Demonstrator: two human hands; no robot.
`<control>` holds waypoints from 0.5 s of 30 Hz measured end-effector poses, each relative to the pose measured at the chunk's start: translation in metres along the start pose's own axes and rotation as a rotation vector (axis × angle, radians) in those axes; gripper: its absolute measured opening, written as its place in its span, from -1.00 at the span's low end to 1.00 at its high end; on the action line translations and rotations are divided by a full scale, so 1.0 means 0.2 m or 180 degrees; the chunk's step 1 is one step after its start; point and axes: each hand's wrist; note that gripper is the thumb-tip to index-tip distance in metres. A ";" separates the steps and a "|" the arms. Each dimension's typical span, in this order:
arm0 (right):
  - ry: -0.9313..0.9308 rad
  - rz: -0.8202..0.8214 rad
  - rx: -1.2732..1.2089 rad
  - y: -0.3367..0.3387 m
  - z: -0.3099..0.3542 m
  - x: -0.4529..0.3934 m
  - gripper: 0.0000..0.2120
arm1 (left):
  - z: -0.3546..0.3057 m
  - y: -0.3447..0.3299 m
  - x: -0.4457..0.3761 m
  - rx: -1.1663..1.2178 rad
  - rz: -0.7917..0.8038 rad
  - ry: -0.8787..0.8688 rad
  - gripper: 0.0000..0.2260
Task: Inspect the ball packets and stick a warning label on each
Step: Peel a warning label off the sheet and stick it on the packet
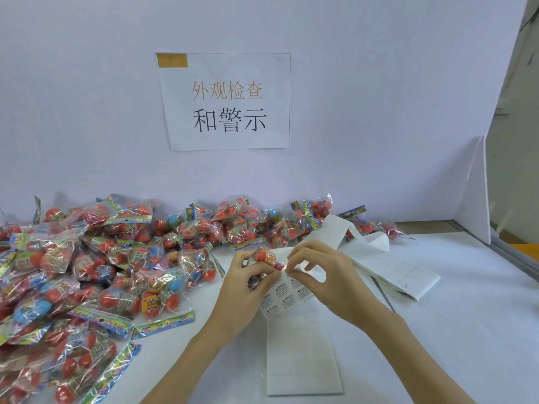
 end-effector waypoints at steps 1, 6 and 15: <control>-0.0025 0.0000 -0.0081 0.00 0.00 0.00 -0.91 | 0.00 0.01 0.00 -0.0030 0.0013 0.0037 -0.94; -0.0491 -0.0532 -0.1702 0.03 0.06 -0.03 -0.89 | -0.02 0.05 0.00 0.0340 -0.0161 0.0349 -0.86; -0.1018 -0.0853 -0.2442 0.06 0.06 -0.03 -0.78 | -0.07 0.18 -0.02 0.1237 -0.0767 0.0077 -0.38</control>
Point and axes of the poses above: each hand's wrist, its own x-axis away from the middle knuckle, its own y-axis out of the back of the hand, z = x × y, and after that the axes turned 3 degrees about z, right-handed
